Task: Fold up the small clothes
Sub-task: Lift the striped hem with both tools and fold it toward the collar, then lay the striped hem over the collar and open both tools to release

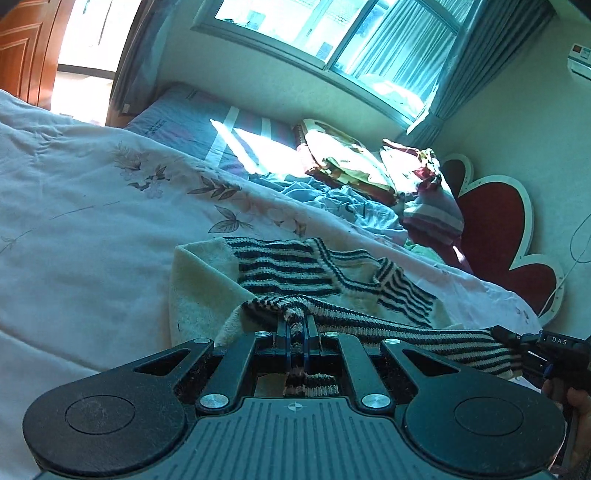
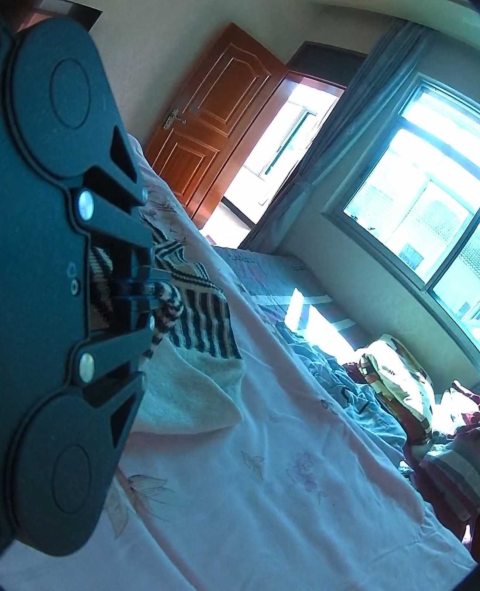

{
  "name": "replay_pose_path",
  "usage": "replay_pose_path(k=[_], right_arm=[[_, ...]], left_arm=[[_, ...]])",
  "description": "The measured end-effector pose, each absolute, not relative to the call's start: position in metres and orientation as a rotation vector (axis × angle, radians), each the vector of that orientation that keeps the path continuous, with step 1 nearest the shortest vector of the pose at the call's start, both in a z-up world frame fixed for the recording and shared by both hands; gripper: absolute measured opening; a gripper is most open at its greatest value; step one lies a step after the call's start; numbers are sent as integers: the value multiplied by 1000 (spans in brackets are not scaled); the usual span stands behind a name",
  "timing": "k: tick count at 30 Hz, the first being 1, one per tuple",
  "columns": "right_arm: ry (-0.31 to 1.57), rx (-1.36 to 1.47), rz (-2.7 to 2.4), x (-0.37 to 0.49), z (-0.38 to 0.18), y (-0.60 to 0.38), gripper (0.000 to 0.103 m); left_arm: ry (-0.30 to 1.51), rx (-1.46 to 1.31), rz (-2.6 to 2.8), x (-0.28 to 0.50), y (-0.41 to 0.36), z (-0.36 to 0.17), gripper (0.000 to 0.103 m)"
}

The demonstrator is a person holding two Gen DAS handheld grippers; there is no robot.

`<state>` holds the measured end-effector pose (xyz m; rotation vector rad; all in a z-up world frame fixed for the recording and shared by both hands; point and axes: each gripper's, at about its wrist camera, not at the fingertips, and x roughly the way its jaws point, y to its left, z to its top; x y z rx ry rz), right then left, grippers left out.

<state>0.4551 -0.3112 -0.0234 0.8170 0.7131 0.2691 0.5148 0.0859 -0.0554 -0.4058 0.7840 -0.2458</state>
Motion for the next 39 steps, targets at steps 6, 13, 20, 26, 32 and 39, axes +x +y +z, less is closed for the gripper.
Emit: replay_pose_path(k=[6,13,20,26,32,39], right_arm=[[719,836,180,512,-64,-310,45],[604,688,274,496,-45,-319,56],[592,483,274,473,-27,-330,55],[706,207,345,498,-35,-280,53],[710,288,168,540,-35,-275,44],[684,330,223,521,-33,-301,46]], left_arm=[[730,-575,-181,567,91,-98,45],[632,-331,-240,563,83,-87,62],[578,-120,-298,522,93,-73,62],[658,152,-395,534,54,-70,62],[652,-46,-144,578,58,-69,62],[579,-222,-240,550,106,-73,62]])
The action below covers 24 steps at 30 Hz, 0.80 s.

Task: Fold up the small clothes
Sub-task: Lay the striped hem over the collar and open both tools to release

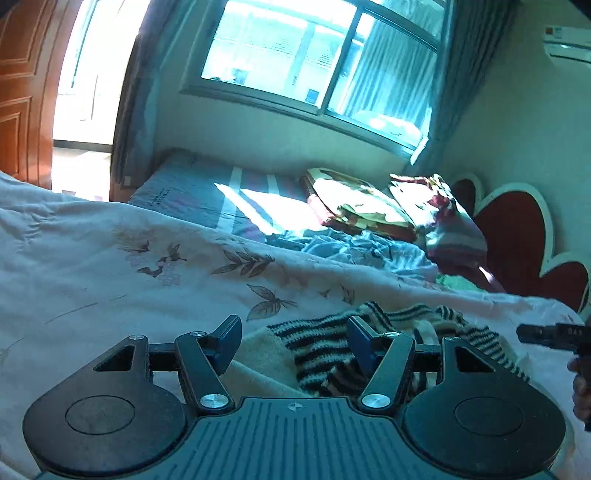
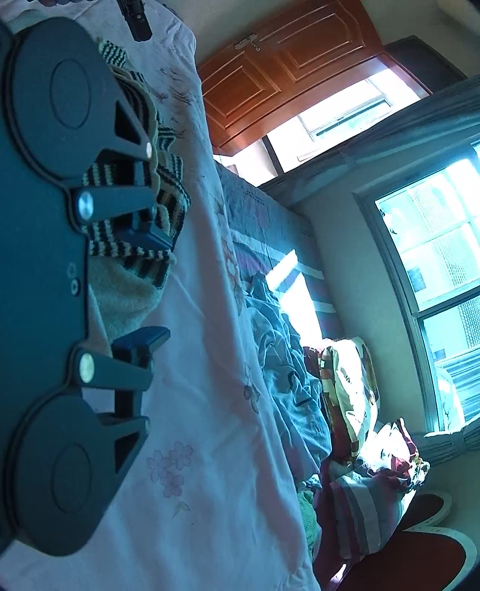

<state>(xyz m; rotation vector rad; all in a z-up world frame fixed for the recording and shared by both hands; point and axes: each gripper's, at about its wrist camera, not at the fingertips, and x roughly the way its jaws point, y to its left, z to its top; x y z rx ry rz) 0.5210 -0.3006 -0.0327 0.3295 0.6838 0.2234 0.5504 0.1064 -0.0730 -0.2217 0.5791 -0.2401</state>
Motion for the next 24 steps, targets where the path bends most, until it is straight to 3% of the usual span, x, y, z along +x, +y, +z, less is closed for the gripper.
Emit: replay_pose_path(k=[5,9,10,11,13,19,24], right_arm=[[738,270,304,529,-35,-277,44],[784,215,297,537,-44,-264,32],[791,201,297,538,-45,-261,27],[792,187,300,537,-45,-258,24],[781,158,309,535,-44,-253,6],[619,124,265,517,-24,-260,5],[624,124,205,524,-34,-266,5]], left_arm=[[617,2,-372,549,63,-78,62],[688,100,-341,565,38,-81,58],[697,95,-341,568,36,-81,46],[711,91,-346,571,33,-82,20],[713,106,-344,574,28,-85,7],[595,26,-272,569,43,-76,5],[625,36,-198,580,41,-84,5]])
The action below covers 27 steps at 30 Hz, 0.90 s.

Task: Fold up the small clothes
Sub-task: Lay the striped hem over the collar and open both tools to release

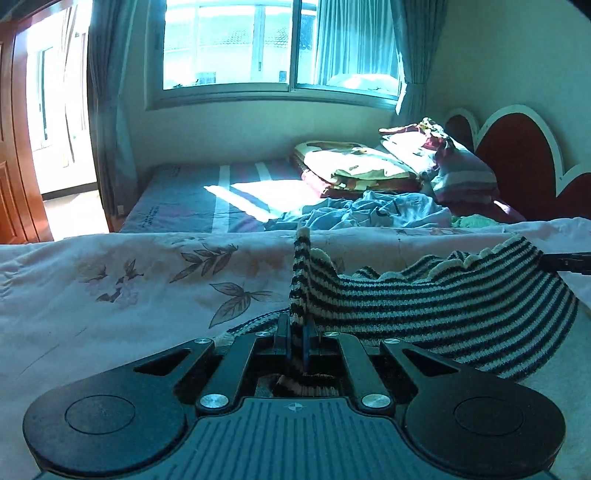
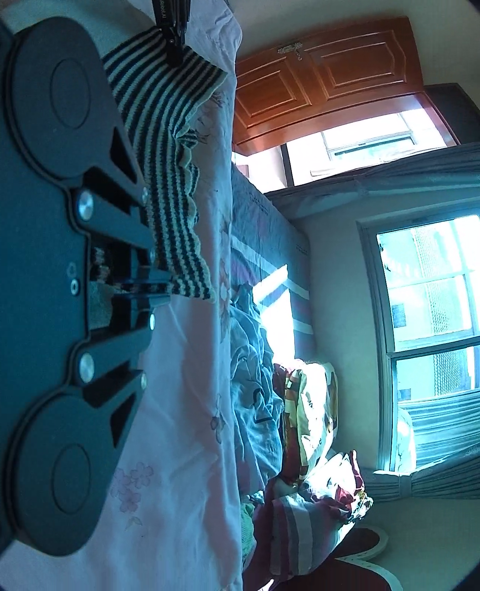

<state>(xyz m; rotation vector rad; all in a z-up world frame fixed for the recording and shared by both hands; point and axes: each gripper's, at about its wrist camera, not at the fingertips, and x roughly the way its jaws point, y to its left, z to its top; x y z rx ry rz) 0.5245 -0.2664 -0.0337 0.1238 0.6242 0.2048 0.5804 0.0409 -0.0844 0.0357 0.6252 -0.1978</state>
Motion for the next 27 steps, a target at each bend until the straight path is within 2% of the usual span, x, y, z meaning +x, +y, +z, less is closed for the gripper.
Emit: replay_pose_path(k=[3,8,9,10,11,12,19,22,25,26,27], right_arm=[[694,126,165,534,-54,-266,5],[689,76,141,532,-46,-256,7],[657,72,136,525,-39,-255,17],[614,51,138,516,-30,-251,22],[570,29,173,507,-20,-245,22],[569,28,220,504,-16,-238,22],[727,-114,381,537,-45,-159,15],[719,-87,153,549,-49,-193,15],[747,11,144,545,-46,-236,11],[727,-2,148,536,-39,-236,13],[683,-13,165,521,-31,-234,22]], left_arm=[[664,86,-152,589,34,-101,5],[664,165,-131,589,18,-96,6],[648,139,-126,584,22,-90,15],[621,129,-107,575,24,-83,23],[575,126,-89,564,25,-74,45],[533,108,-91,552,23,-66,61],[638,142,-325,565,-55,-79,62],[681,92,-281,580,-44,-91,69],[617,102,-105,572,-13,-84,69],[608,75,-113,564,-3,-80,69],[587,61,-121,552,2,-75,69]])
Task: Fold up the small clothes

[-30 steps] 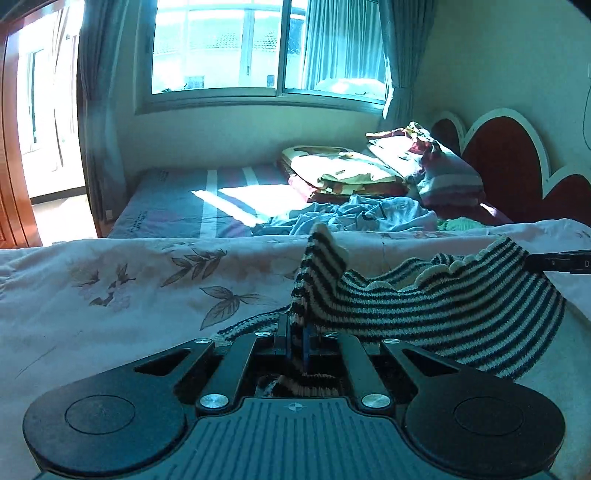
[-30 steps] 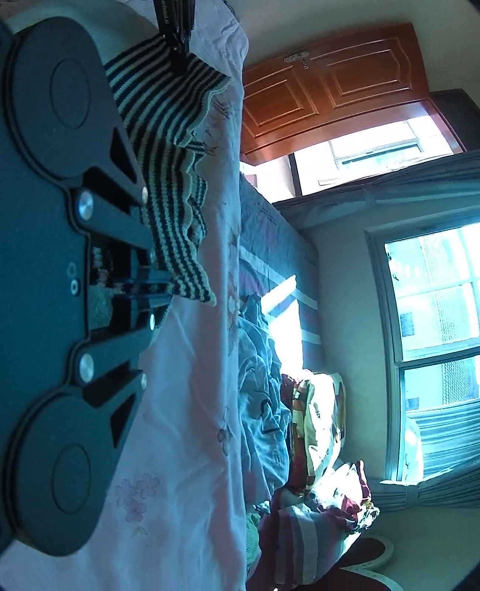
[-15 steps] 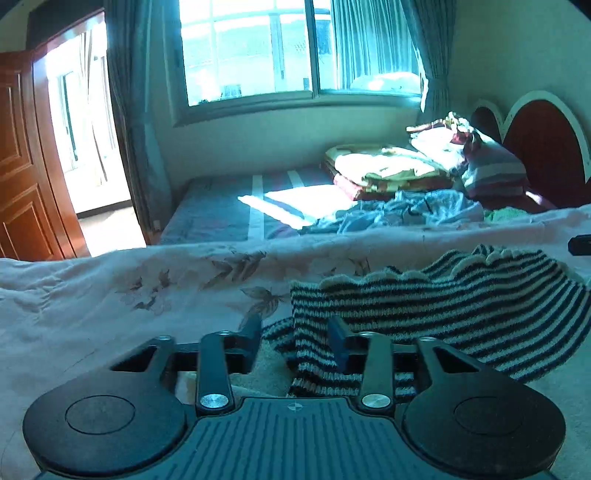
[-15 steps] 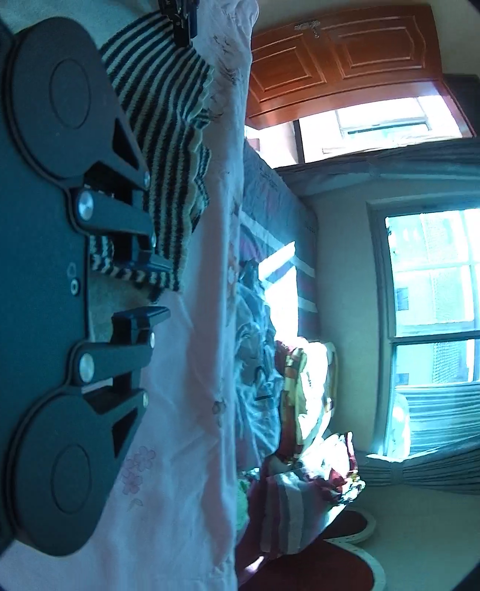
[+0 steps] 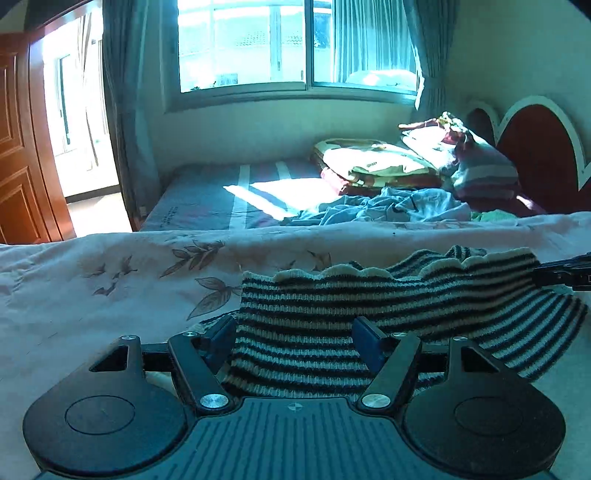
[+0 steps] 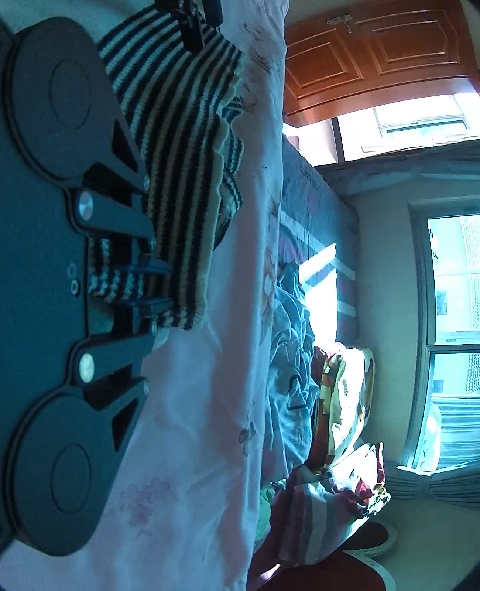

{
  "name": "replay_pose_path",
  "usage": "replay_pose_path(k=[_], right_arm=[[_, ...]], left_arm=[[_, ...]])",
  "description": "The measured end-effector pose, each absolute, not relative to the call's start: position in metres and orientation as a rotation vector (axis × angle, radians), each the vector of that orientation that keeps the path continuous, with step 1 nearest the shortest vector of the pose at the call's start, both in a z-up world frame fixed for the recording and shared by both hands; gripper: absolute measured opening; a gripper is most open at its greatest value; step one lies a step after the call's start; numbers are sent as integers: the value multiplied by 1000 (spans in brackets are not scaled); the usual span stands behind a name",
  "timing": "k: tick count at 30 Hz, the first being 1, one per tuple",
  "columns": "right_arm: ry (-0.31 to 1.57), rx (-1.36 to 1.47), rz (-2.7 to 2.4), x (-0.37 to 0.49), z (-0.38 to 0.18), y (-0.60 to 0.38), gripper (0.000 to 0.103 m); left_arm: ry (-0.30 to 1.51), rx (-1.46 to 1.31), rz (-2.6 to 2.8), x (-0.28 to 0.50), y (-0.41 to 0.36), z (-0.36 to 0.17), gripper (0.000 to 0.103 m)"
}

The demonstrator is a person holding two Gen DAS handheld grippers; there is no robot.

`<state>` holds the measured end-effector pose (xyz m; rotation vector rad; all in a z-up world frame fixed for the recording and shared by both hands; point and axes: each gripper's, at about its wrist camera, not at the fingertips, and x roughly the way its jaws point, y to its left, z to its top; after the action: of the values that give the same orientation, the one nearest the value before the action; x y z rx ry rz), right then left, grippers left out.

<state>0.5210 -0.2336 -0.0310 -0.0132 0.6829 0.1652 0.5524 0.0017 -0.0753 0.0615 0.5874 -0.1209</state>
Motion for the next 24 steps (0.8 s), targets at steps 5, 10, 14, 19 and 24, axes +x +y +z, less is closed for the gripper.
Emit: replay_pose_path(k=[5,10,14,19,24], right_arm=[[688,-22,382,468,-32,-184,25],[676,-132,349,438,-44,-176,34],[696,-123,202,425,-46,-233,38],[626,-25,221,401,-16,-228,37],[650,-81,328,377,-22,-173,36]], left_arm=[[551,94,-258,494,-35,-69,69],[591,130,-229,473,-37,-94,79],[602,98,-131,456,13,-94,83],[570,58,-115,439,16,-72,83],[570,102,-230,422,-40,-65,83]])
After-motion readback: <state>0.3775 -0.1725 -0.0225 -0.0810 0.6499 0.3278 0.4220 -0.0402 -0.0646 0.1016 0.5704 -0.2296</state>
